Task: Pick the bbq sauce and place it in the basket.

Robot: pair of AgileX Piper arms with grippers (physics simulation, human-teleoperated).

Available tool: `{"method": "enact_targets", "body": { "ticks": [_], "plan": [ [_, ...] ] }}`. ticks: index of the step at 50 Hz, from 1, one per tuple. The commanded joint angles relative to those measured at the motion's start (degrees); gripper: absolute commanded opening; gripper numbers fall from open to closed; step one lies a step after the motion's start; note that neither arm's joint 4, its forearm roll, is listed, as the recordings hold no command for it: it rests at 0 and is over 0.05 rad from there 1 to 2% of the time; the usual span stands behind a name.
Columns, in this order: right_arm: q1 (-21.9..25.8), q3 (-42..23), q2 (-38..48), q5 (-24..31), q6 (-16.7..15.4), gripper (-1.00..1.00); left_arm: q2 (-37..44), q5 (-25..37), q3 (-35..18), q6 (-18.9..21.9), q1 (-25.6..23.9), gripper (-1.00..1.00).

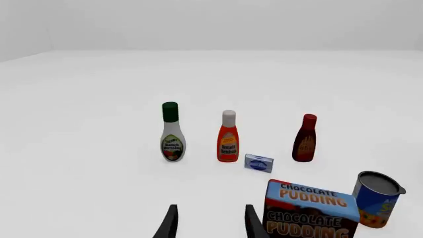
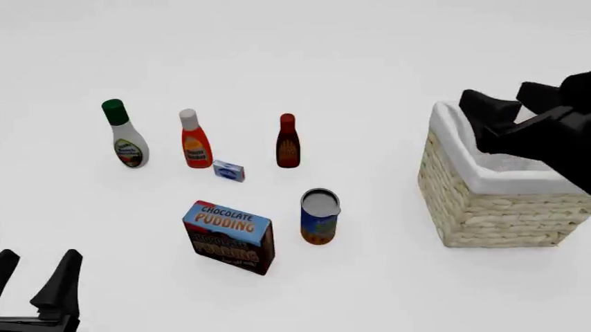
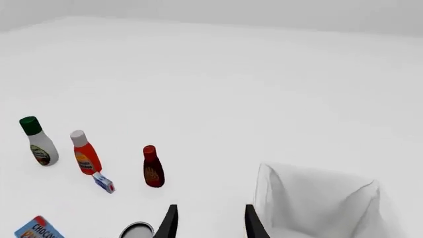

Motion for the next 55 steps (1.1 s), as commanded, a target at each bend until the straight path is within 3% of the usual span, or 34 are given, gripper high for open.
{"method": "enact_targets", "body": {
  "ticks": [1,9,21,25,26,37,38,55],
  "plan": [
    [3.9,-9.3,9.8,4.0,-1.5,1.00,0.0,0.0,0.0,0.0,0.0,1.00],
    [7.8,-15.4,18.1,3.9,-2.4,1.00,0.0,0.0,0.0,0.0,0.0,1.00],
    [10.1,-25.1,30.5,5.2,-2.6,1.00,0.0,0.0,0.0,0.0,0.0,1.00],
    [11.2,-30.2,35.5,6.7,-3.0,1.00,0.0,0.0,0.0,0.0,0.0,1.00],
    [12.5,-34.5,39.9,8.1,-3.2,1.00,0.0,0.0,0.0,0.0,0.0,1.00],
    [14.4,-43.2,47.6,10.9,-3.1,1.00,0.0,0.0,0.0,0.0,0.0,1.00],
    [16.5,-50.0,54.9,12.7,-1.5,1.00,0.0,0.0,0.0,0.0,0.0,1.00],
    [16.5,-58.7,62.8,15.7,-1.6,1.00,0.0,0.0,0.0,0.0,0.0,1.00]
  ]
}}
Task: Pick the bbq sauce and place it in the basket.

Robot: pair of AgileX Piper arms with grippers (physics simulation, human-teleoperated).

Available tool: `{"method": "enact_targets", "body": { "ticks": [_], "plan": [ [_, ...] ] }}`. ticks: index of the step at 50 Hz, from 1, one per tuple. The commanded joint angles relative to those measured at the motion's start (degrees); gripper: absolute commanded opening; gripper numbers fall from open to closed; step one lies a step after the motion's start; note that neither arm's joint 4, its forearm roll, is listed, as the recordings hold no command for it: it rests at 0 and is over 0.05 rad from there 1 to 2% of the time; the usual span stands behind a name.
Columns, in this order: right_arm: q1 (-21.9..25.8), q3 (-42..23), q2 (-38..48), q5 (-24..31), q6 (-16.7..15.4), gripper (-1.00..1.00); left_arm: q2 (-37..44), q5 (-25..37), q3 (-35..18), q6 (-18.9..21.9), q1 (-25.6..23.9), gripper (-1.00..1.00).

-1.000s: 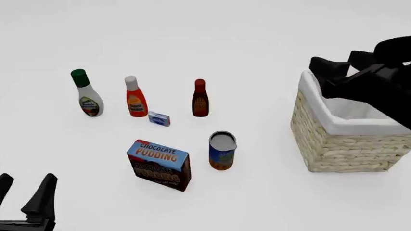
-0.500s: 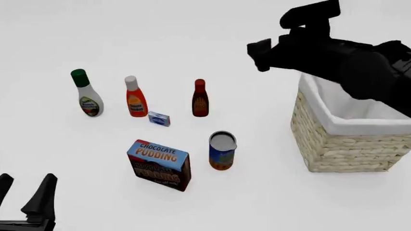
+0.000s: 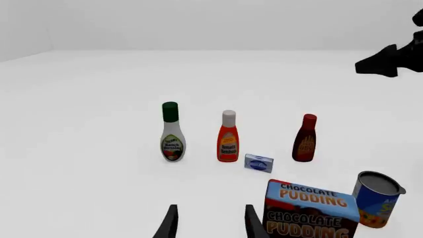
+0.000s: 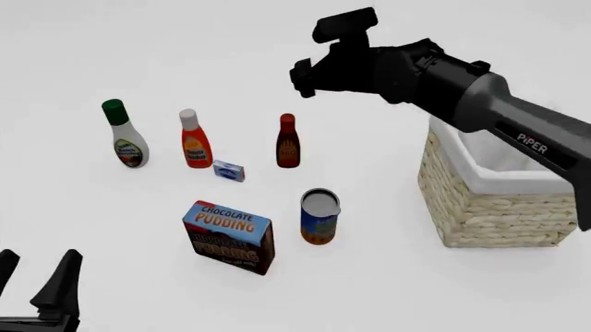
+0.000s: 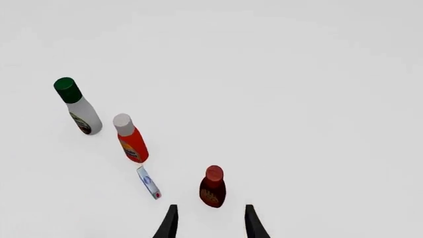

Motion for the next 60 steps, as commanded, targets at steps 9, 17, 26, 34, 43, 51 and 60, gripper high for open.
{"method": "enact_targets", "body": {
  "ticks": [9,17,26,34,43,51,60],
  "plan": [
    [0.5,-9.6,10.0,2.5,0.5,1.00,0.0,0.0,0.0,0.0,0.0,1.00],
    [-0.1,-12.7,12.9,3.5,0.1,1.00,0.0,0.0,0.0,0.0,0.0,1.00],
    [-0.2,-18.2,17.5,5.2,0.0,1.00,0.0,0.0,0.0,0.0,0.0,1.00],
    [-0.6,-23.5,22.2,7.0,-0.3,1.00,0.0,0.0,0.0,0.0,0.0,1.00],
    [-0.5,-27.4,26.0,8.4,-0.2,1.00,0.0,0.0,0.0,0.0,0.0,1.00],
    [-1.1,-31.3,29.3,9.8,-0.7,1.00,0.0,0.0,0.0,0.0,0.0,1.00],
    [-2.0,-36.6,33.6,12.0,-0.9,1.00,0.0,0.0,0.0,0.0,0.0,1.00]
  ]
}}
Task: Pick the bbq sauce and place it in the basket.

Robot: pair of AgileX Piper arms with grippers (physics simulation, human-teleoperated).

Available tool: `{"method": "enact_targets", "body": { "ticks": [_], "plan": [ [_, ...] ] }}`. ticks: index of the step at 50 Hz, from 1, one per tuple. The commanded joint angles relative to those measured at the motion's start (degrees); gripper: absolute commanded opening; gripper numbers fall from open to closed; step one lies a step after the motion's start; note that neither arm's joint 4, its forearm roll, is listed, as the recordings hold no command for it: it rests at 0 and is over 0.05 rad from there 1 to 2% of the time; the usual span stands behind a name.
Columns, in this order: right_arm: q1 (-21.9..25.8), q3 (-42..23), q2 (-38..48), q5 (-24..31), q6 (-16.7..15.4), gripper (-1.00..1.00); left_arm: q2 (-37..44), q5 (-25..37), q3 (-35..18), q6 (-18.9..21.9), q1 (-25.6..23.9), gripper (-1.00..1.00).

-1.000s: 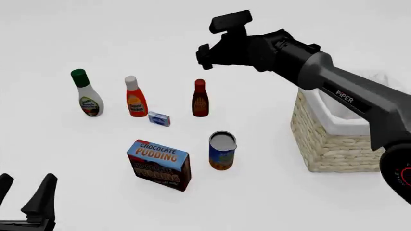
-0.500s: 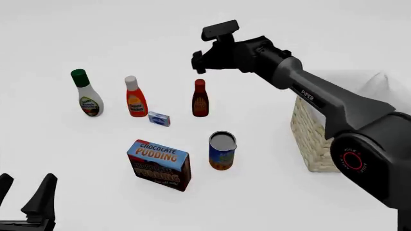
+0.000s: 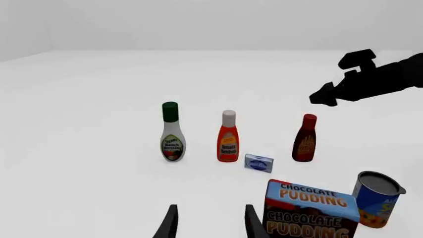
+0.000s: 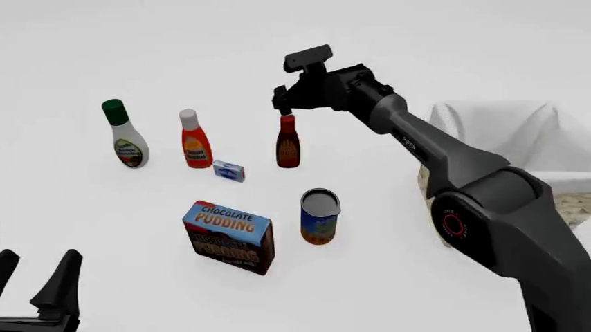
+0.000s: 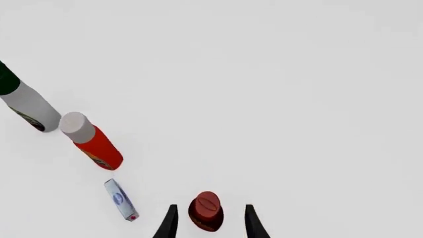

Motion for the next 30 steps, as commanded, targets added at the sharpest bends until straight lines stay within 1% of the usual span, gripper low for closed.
{"method": "enact_targets", "body": {
  "ticks": [1,10,18,19,23,30],
  "plan": [
    [-1.0,-6.4,5.3,2.5,-0.3,1.00,0.0,0.0,0.0,0.0,0.0,1.00],
    [-1.3,-9.2,7.9,3.4,0.0,1.00,0.0,0.0,0.0,0.0,0.0,1.00],
    [-0.7,-8.6,8.6,2.9,0.5,1.00,0.0,0.0,0.0,0.0,0.0,1.00],
    [-0.5,-10.5,10.1,3.8,0.7,1.00,0.0,0.0,0.0,0.0,0.0,1.00],
    [-0.4,-13.6,11.9,5.4,0.8,1.00,0.0,0.0,0.0,0.0,0.0,1.00],
    [-0.2,-16.0,13.7,6.4,0.9,1.00,0.0,0.0,0.0,0.0,0.0,1.00]
  ]
}}
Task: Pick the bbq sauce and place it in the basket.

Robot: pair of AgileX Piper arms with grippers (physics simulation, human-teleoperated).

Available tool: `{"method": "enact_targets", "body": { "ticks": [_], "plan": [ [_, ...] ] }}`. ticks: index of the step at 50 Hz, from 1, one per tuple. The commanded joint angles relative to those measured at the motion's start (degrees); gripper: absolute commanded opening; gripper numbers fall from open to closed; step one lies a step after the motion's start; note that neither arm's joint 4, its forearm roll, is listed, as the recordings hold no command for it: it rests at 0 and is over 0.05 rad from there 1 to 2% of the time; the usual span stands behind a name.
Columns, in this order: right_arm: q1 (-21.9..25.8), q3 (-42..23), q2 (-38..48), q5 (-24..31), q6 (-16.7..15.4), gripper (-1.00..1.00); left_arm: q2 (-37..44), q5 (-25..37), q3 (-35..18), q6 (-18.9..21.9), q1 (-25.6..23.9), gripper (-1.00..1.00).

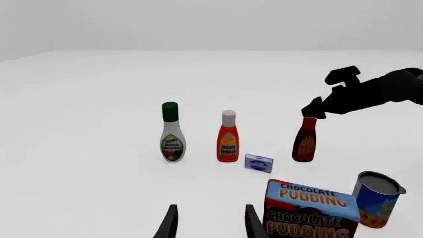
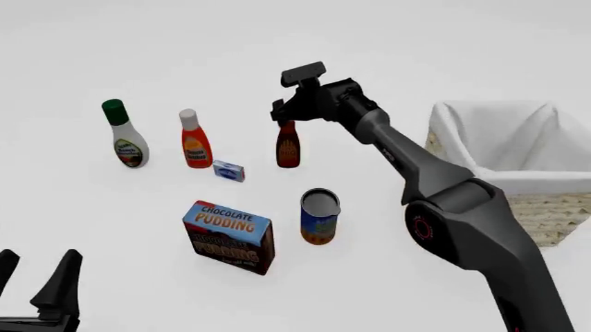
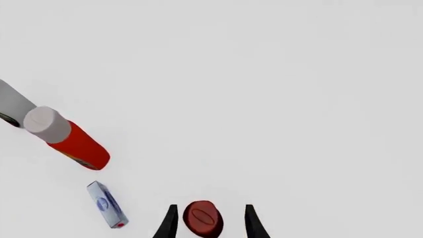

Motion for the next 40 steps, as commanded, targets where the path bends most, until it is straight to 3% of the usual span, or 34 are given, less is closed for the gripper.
{"method": "enact_targets", "body": {
  "ticks": [1,24,26,40],
  "plan": [
    [0.4,-4.4,3.6,1.9,0.5,1.00,0.0,0.0,0.0,0.0,0.0,1.00],
    [1.2,-3.8,5.0,1.2,1.2,1.00,0.0,0.0,0.0,0.0,0.0,1.00],
    [1.5,0.1,3.7,-0.7,1.4,1.00,0.0,0.0,0.0,0.0,0.0,1.00],
    [1.6,4.2,2.8,-2.8,1.7,1.00,0.0,0.0,0.0,0.0,0.0,1.00]
  ]
}}
